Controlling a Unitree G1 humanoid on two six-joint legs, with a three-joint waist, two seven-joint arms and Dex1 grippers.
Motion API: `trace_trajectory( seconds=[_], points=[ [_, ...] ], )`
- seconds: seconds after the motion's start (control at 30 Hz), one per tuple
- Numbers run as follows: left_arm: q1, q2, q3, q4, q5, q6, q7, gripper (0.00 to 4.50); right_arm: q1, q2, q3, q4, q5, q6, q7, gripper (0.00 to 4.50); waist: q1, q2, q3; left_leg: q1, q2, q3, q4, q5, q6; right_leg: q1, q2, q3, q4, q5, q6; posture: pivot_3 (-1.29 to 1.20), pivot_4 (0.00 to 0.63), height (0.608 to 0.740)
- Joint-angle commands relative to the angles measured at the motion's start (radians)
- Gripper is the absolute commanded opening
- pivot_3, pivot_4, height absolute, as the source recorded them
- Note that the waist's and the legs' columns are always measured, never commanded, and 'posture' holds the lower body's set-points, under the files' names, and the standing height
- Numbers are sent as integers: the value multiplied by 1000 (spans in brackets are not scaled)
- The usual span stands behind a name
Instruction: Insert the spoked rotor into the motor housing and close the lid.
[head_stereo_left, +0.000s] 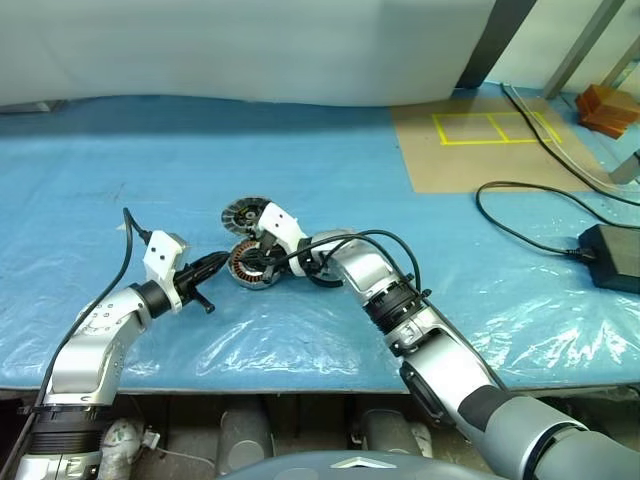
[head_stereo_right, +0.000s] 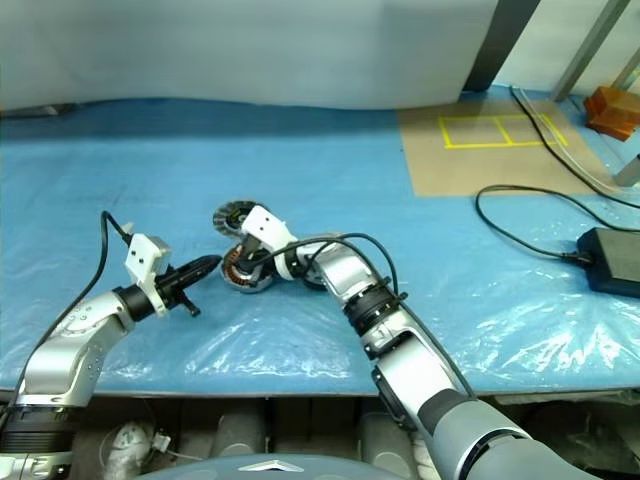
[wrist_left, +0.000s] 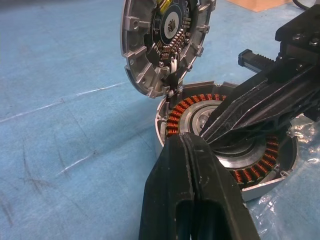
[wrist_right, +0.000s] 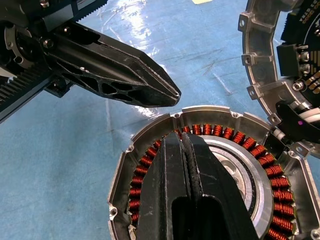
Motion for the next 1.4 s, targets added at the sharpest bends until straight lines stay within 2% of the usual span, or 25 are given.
trace_trajectory(
  seconds=[0.03, 0.17, 0.33, 0.5, 0.63, 0.8, 0.97, 1.1, 1.2, 1.3, 1.4],
  points=[
    [-10, 1, 5, -10, 1, -14, 1, 0, 10, -2, 7, 55, -25, -29, -28, 22, 0, 0, 0, 0, 0, 0, 0, 0, 0, 0, 0, 0, 0, 0, 0, 0, 150, 740],
    [-14, 2, 3, -6, 2, -14, -2, 0, 27, -18, 21, 54, -34, -38, -17, 22, 0, 0, 0, 2, 0, 0, 0, 0, 0, 1, 0, 0, 1, 0, 0, 0, 150, 740],
    [-23, -2, -4, 0, 5, -17, -4, 0, 6, 24, -148, -50, 162, 38, 30, 22, 2, 0, 0, 1, 0, 0, 0, 0, 0, 1, 0, 0, 1, 0, 0, 0, 150, 740],
    [-33, -2, -10, 10, 7, -21, -9, 0, -19, 31, -212, -84, 238, 56, 49, 22, 0, 0, 0, 1, 0, 0, 0, 0, 0, 1, 0, 0, 0, 0, 0, 0, 150, 740],
    [-39, -4, -11, 15, 7, -21, -11, 0, -19, 29, -189, -74, 222, 44, 52, 22, -1, 0, 0, 1, 0, 0, 0, 0, 0, 1, 0, 0, 0, 2, 3, 0, 150, 740],
    [-41, -4, -14, 10, 8, -18, -10, 0, 0, 11, -20, 46, 33, -73, -9, 22, 0, 0, 0, 0, 0, 0, 0, 0, 0, 0, 0, 0, -1, 2, 3, 0, 150, 740],
    [-36, -6, -17, 2, 7, -15, -4, 0, -24, 30, -15, 175, -9, -89, -68, 22, -2, 0, 0, 2, 0, 0, 0, 0, 0, 1, 0, 1, 0, 0, 0, 0, 150, 740],
    [-33, -6, -18, -1, 7, -14, -3, 0, -30, 23, -55, 148, 31, -66, -36, 22, -1, 0, 0, 3, 0, 0, 0, 0, 0, 2, 0, 1, 1, 0, 0, 0, 150, 740],
    [-35, -6, -18, 0, 7, -13, -4, 0, -12, 34, -132, 52, 145, -40, 45, 22, 0, 0, 0, 3, 0, 0, 0, 0, 0, 2, 0, 1, 1, 0, 0, 0, 150, 740],
    [-42, -6, -19, 3, 6, -12, -5, 0, -22, 56, -206, 4, 226, -4, 52, 22, 0, 0, 0, 1, 0, 0, 0, 0, 0, 1, 0, 1, 0, 0, 0, 0, 150, 740],
    [-47, -6, -21, 8, 6, -13, -7, 0, -21, 58, -194, -24, 229, 24, 66, 22, -1, 0, 0, 0, 0, 0, 0, 0, 0, 0, 0, 0, 0, 2, 3, 0, 150, 740]
  ],
)
